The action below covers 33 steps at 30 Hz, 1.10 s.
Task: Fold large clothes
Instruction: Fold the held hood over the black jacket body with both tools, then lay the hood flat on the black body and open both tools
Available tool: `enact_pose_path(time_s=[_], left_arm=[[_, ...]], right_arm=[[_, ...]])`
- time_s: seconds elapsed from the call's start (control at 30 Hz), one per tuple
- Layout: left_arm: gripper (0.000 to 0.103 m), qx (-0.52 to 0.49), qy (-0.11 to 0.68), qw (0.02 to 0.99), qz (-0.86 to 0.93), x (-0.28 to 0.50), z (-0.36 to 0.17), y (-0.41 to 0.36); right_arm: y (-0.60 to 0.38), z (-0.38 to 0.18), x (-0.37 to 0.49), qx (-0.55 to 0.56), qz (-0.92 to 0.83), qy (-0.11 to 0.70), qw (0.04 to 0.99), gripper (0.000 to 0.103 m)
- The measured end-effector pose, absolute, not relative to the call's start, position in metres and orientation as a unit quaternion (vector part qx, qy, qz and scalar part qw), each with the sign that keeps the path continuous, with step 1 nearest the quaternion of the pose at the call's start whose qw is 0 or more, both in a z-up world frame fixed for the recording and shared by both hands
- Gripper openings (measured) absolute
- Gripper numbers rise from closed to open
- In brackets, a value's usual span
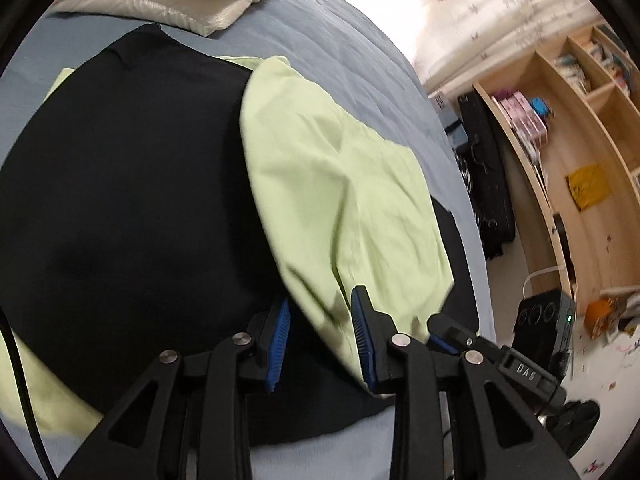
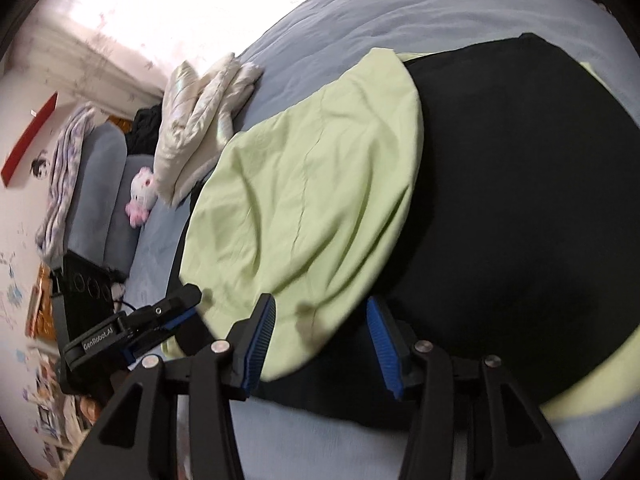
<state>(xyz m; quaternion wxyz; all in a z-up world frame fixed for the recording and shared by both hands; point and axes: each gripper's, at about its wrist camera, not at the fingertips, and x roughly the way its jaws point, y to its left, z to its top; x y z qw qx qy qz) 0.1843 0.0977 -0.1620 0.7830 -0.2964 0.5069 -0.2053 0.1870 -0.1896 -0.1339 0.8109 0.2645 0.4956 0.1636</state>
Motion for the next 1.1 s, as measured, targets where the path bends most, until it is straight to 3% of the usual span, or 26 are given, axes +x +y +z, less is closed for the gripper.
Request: enact_pose_path(time_s=[0.03,0.1,0.13,0.17,0.2,0.27,0.4,0.53,0.63,0.73,0.8,0.97,1.1], left_arm=[[0.028,-0.299,0.504,0.786,-0.199,0.191,-0.166,0.097],[0.007,-0.301,0.501,0.789,-0.190,0.199,-0.172,0.093],[0.006,-0.302,0.502,0.788,-0.187,0.205,-0.174,0.090],[0.006,-0.301,0.498,0.792,-0.184,0.206,-0.174,0.088],[0.005,-0.297,0.489,0.799,-0.183,0.206,-0.170,0.085],[0.004,-0.288,0.467,0.815,-0.187,0.202,-0.162,0.080],[0.004,-0.268,0.468,0.818,-0.197,0.192,-0.167,0.071],[0.007,-0.249,0.495,0.812,-0.185,0.188,-0.195,0.062],[0.010,-0.243,0.502,0.809,-0.184,0.191,-0.186,0.061],[0.024,-0.166,0.502,0.834,-0.159,0.186,-0.167,0.054],[0.044,-0.114,0.494,0.853,-0.128,0.178,-0.154,0.050],[0.045,-0.062,0.448,0.887,-0.091,0.175,-0.122,0.039],[0.043,-0.067,0.420,0.899,-0.104,0.186,-0.110,0.033]], right_arm=[[-0.190,-0.137,0.191,0.266,0.162,0.495,0.811,0.048],[-0.188,-0.143,0.199,0.265,0.158,0.497,0.811,0.042],[-0.185,-0.145,0.203,0.261,0.159,0.497,0.813,0.035],[-0.183,-0.145,0.206,0.253,0.159,0.498,0.814,0.016],[-0.182,-0.143,0.208,0.244,0.160,0.496,0.818,0.009],[-0.183,-0.128,0.205,0.237,0.168,0.464,0.837,0.007],[-0.190,-0.111,0.190,0.223,0.163,0.421,0.864,0.007],[-0.190,-0.159,0.192,0.208,0.125,0.498,0.833,0.009],[-0.189,-0.150,0.187,0.208,0.117,0.497,0.834,0.015],[-0.183,-0.129,0.181,0.177,0.095,0.495,0.845,0.020],[-0.181,-0.110,0.172,0.157,0.086,0.469,0.865,0.022],[-0.170,-0.077,0.162,0.139,0.099,0.397,0.902,0.029],[-0.150,-0.077,0.185,0.129,0.123,0.393,0.902,0.029]])
